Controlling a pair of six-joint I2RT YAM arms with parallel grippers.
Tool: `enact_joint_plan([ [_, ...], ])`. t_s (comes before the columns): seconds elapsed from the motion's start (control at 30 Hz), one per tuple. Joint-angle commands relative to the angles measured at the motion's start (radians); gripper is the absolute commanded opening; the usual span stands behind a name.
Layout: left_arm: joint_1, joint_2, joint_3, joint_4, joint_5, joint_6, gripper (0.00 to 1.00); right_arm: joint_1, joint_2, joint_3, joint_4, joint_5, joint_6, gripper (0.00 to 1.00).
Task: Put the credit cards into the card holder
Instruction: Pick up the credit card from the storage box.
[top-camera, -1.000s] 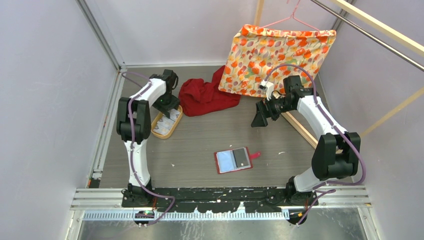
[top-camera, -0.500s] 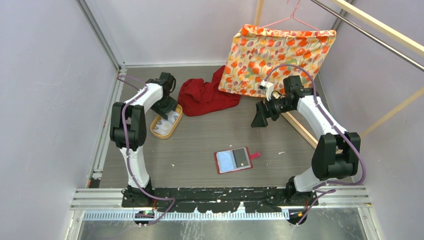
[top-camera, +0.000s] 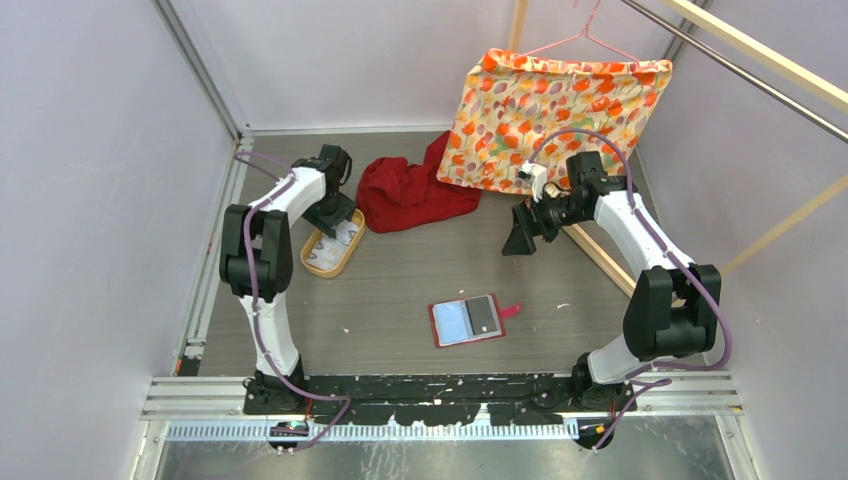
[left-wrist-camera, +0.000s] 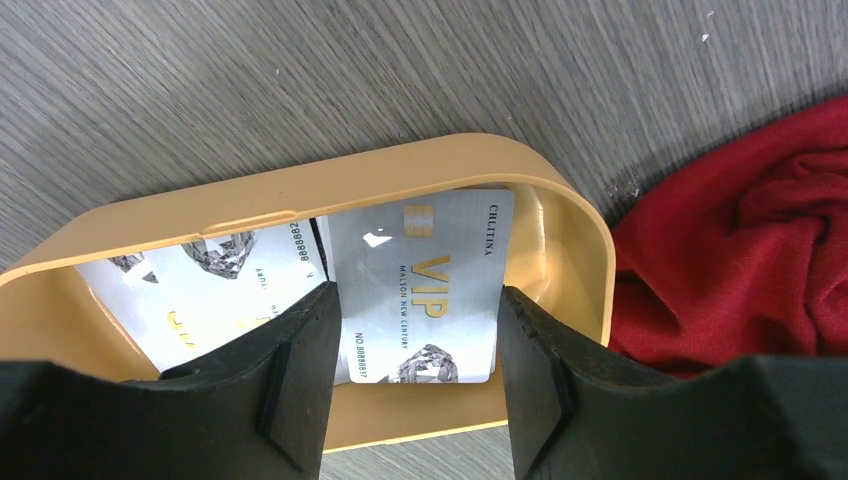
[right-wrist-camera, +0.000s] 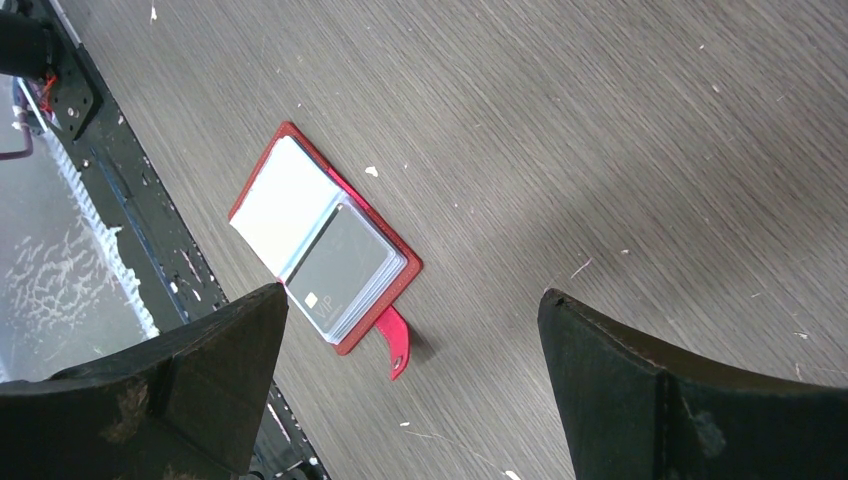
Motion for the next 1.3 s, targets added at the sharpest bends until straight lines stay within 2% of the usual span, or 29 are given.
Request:
enact_joint_plan([
  [0.0,0.007,-0.035,0.016,-0.012,-0.032,-0.005,0.49,-0.001,-0.006,0.018,-0.004,-0.029,-0.012,1.0],
  [0.53,0.01,-0.085,-0.075,0.089,0.011,-0.001,0.55,-0.001,-0.004,0.017,-0.006,-0.028,-0.014,1.0],
  [0.7,0.031,-0.07,-0.086,0.107,0.064,-0.001,0.57,-0.001,-0.004,0.018,-0.006,-0.028,-0.014,1.0],
  [0.87,0.047,-0.05,-0.081,0.108,0.107,0.0,0.57,-0.001,-0.005,0.018,-0.006,-0.028,-0.015,1.0],
  [1.03,0.047,-0.035,-0.064,0.096,0.118,0.011,0.62,-0.001,-0.004,0.018,-0.006,-0.028,-0.015,1.0],
  [1.27,0.049,-0.03,-0.061,0.088,0.116,0.005,0.62,-0.001,-0.005,0.018,-0.007,-0.027,-0.017,1.0],
])
